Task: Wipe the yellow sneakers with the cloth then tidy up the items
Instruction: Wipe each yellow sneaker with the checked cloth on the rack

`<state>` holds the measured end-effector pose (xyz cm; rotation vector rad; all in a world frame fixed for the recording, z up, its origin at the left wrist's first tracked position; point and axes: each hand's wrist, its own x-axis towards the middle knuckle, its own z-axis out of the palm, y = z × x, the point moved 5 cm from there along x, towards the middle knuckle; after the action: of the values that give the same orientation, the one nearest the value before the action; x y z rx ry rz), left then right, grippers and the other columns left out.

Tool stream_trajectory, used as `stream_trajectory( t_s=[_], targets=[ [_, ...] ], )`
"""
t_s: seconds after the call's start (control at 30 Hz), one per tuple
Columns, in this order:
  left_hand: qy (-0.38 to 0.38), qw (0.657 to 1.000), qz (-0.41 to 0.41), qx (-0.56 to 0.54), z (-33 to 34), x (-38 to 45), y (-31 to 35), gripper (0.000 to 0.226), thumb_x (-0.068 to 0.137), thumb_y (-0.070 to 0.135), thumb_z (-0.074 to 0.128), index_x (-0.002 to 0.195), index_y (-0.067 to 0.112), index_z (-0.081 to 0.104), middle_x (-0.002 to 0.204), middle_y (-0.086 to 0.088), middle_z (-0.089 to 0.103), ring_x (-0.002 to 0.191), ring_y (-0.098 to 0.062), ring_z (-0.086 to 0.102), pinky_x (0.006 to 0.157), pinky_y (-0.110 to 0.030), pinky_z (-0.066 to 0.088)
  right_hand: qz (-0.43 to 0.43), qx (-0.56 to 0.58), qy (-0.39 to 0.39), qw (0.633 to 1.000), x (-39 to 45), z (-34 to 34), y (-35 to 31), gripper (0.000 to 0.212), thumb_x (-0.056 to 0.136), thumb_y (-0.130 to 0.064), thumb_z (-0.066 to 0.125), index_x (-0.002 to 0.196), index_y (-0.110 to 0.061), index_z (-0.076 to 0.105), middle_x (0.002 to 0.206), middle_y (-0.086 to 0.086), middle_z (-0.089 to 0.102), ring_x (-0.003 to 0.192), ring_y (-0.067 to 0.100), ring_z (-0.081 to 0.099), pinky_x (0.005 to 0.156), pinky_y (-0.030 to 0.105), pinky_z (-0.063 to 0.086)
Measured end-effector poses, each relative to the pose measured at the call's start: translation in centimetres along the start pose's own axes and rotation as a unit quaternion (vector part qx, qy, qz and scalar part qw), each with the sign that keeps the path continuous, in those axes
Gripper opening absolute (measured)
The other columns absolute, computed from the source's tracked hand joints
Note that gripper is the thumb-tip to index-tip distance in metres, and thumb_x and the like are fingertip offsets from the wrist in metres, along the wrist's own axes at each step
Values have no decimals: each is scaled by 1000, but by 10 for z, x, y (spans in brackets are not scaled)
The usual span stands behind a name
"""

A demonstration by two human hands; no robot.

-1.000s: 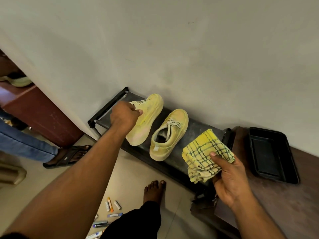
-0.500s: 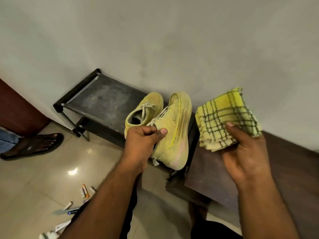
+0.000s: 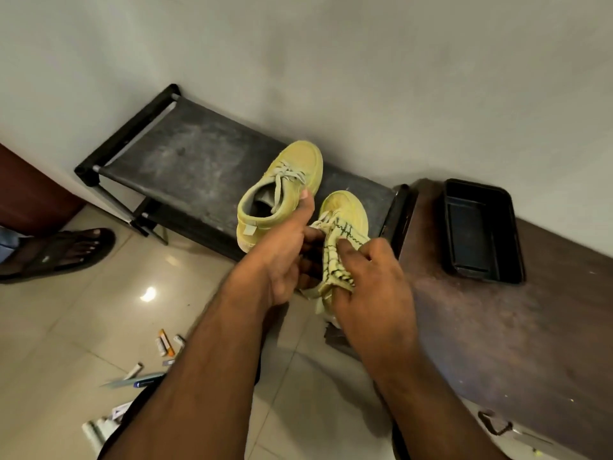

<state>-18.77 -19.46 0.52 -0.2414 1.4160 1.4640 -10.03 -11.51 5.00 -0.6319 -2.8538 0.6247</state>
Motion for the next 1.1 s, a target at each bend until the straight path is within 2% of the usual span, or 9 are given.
stream_trajectory(
  t_s=[0.07,0.13,0.23,0.4,0.5,0.73,0.83,0.93,1.1],
  targets=[
    [-12,1000,-2,8,0,1,0,91,80,84,27,107,9,72,83,-6,71,63,-18,64,58,-28,49,-15,8,10,1000,0,5,0,61,68,-11,71,127,-12,58,110,7,53,93,24,52,71,40,54],
    [-26,1000,1,5,0,2,1,93,79,84,27,108,8,72,90,-9,73,69,-20,67,62,-31,53,4,31,-3,1000,8,4,6,59,69,-17,57,128,-18,59,132,1,51,113,23,46,93,40,47],
    [-26,1000,-2,-11,-3,5,0,97,78,85,26,108,4,71,104,-19,72,81,-30,68,76,-42,57,11,94,-82,992,17,0,11,66,65,-19,44,130,-24,58,142,-12,46,132,10,38,111,36,33],
    [-29,999,-8,-13,-8,7,-1,100,79,84,24,112,0,67,103,-18,73,90,-34,72,77,-43,57,-15,32,-87,996,-9,-8,14,61,63,-16,50,122,-22,64,135,-7,54,127,14,49,109,32,32],
    [-31,999,-11,-5,-6,8,-2,98,79,83,28,111,0,68,105,-18,72,95,-35,71,84,-49,57,5,14,-128,992,5,7,16,69,78,-9,54,143,-26,39,152,-12,29,141,8,26,116,26,20],
    [-16,1000,-21,-7,-9,6,2,97,80,83,27,107,1,70,100,-17,74,88,-32,73,71,-40,58,-40,175,-131,975,-5,13,24,67,75,-15,52,140,-22,42,147,-17,29,141,3,21,113,19,18],
    [-17,1000,-20,-1,-12,5,2,76,91,68,34,109,2,69,100,-14,74,84,-27,72,67,-36,57,-66,187,-128,972,-19,14,24,63,81,-30,55,142,-27,39,149,-20,27,143,2,17,113,23,18],
    [-6,1000,1,5,-10,3,0,36,99,30,48,113,1,64,90,-11,72,70,-21,70,59,-33,59,13,196,-120,973,-3,20,34,60,89,-38,58,144,-33,35,152,-21,22,143,2,11,114,26,17],
    [19,999,29,-2,-17,5,0,17,95,8,56,105,-2,65,86,-14,70,68,-23,70,57,-35,60,49,206,-119,970,14,18,30,55,90,-38,59,141,-28,41,152,-15,27,142,4,18,114,25,19]
  ],
)
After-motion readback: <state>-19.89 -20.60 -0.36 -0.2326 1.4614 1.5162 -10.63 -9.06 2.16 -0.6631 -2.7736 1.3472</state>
